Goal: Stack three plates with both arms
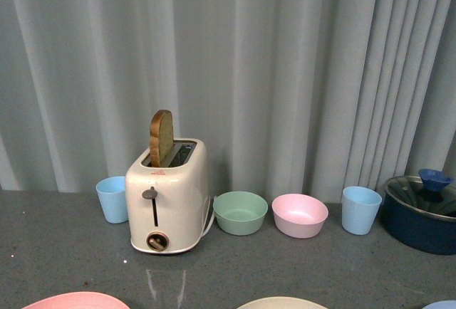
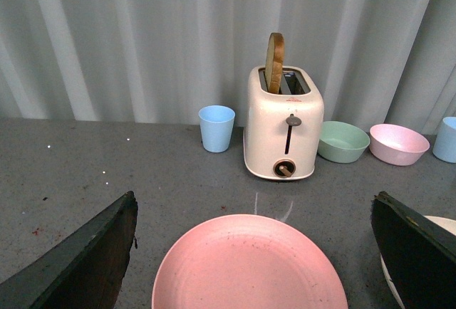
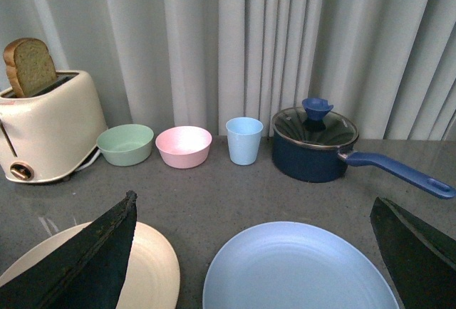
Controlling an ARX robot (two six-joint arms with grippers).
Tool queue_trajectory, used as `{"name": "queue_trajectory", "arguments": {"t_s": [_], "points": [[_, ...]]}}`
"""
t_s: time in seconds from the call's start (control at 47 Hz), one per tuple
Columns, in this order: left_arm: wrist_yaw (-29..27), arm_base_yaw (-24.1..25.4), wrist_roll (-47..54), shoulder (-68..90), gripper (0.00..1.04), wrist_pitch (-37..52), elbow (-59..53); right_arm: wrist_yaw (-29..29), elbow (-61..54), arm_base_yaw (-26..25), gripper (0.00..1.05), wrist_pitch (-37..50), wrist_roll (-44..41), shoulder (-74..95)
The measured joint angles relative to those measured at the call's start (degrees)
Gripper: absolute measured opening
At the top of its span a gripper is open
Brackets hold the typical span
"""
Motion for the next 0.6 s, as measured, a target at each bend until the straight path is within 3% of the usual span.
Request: {"name": "queue_trajectory", "arguments": {"t_s": [0.595], "points": [[0.0,0.0,0.0,0.0,0.98,0.0,0.0,0.0,0.0,0.0,0.97,0.0,0.0,0.0]]}}
